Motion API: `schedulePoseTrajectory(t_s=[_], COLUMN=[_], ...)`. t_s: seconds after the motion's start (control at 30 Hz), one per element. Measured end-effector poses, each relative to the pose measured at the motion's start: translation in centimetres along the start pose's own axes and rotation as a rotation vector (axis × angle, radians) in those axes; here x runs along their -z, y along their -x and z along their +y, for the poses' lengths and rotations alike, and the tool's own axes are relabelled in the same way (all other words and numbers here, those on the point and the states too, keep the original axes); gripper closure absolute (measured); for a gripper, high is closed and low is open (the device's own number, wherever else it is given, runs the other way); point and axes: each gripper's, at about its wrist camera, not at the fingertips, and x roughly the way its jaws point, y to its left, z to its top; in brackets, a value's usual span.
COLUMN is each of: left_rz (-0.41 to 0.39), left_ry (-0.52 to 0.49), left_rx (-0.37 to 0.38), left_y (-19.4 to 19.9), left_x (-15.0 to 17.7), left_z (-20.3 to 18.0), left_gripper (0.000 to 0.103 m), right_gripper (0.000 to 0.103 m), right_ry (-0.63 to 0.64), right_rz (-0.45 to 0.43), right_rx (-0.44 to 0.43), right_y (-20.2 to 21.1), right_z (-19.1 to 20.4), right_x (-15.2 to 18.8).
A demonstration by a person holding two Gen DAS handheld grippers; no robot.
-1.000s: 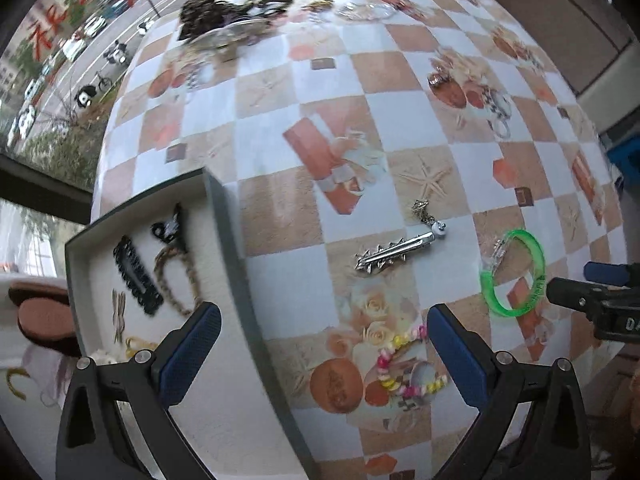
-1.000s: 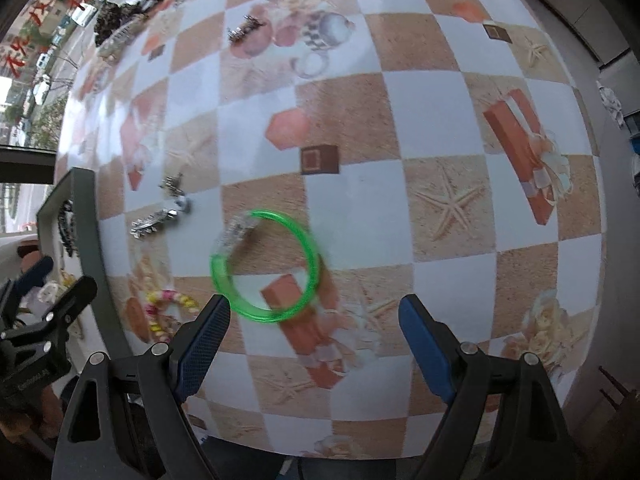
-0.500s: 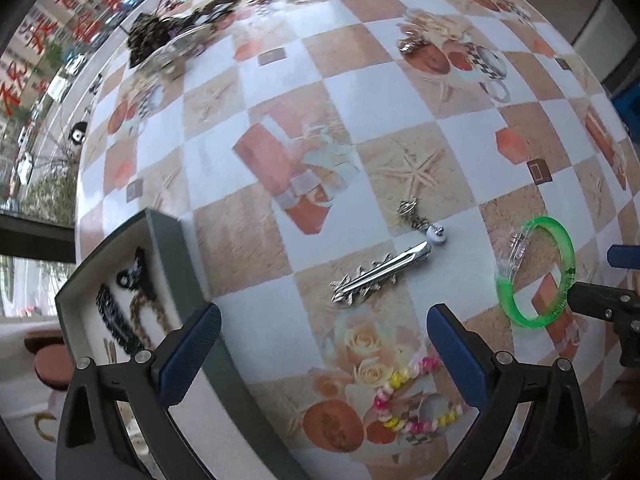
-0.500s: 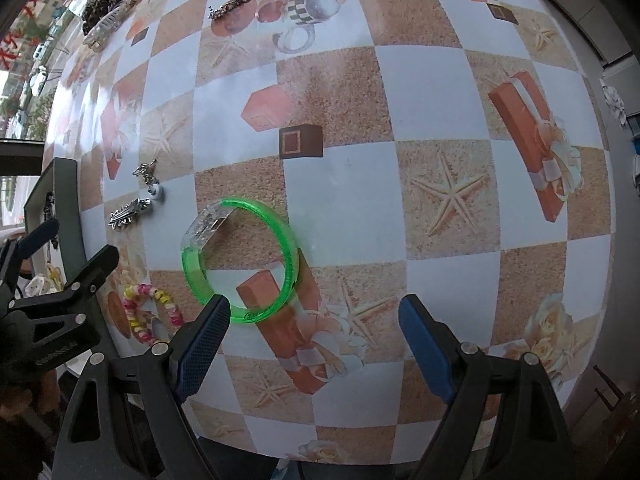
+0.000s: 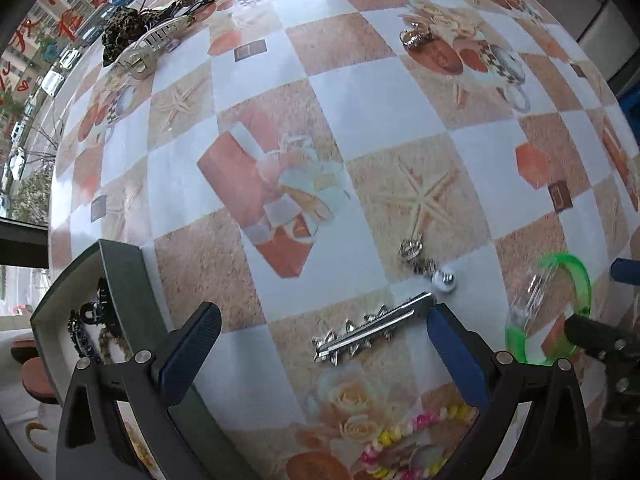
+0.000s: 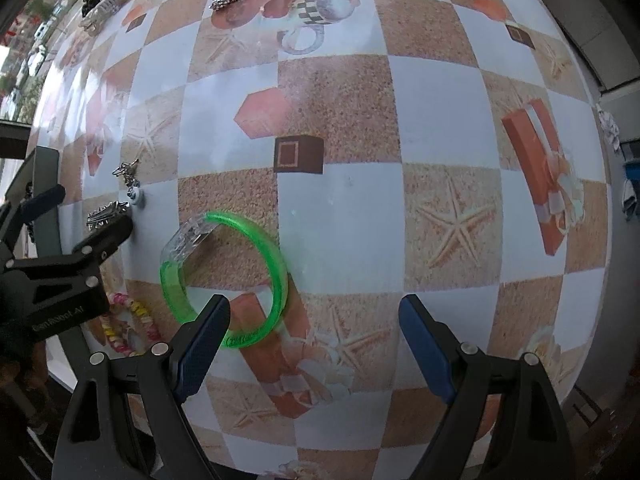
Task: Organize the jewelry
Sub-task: 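Grasp the spiky silver barrette with left tool while right tool grasps green bangle, then carry barrette and green bangle into the white tray and open both tools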
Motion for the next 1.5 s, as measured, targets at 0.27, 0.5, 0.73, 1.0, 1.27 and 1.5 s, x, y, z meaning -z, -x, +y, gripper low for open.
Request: schedulePoseTrajectory(t_s=[0.27,0.5,0.73,1.0,1.27,1.5], left_rz=[0.005,0.006,0.019,0.032,0.010,-0.039], left_ry=[0.040,0.007,-0.029,0.054,0.135,0.190], left_rx=[0.077,0.097,0.113,0.168,0.214,0.243], left_y=[-0.1,1.2,2.1,2.6,3.5,5.7], left_x=[-0.3,0.6,1.4,2.7,4.3,5.4], left_z=[-0.1,-1.9,-3.4,-2.0,0.1,2.6], left_gripper=[0.016,0.038,0.073,0.083,0.082,0.082], right_gripper=[0.037,0.044,0.061,0.097,0.096,0.096], right_ry=[0.076,0.113,0.137,0.136,0.076,0.056], right_rz=[-0.037,-0.031,-0.034,-0.042,-0.035,-0.047], right_rx=[0.083,0.099,0.118,0.103,0.006,-0.032], right_y=[-0.2,-0.3,-0.1,-0.3,0.3,1.9], right_z=[2.0,3.6,6.9,8.7,8.0,8.4], right_x=[-1.1,-1.1,-0.2,0.1,0.0,-0.2])
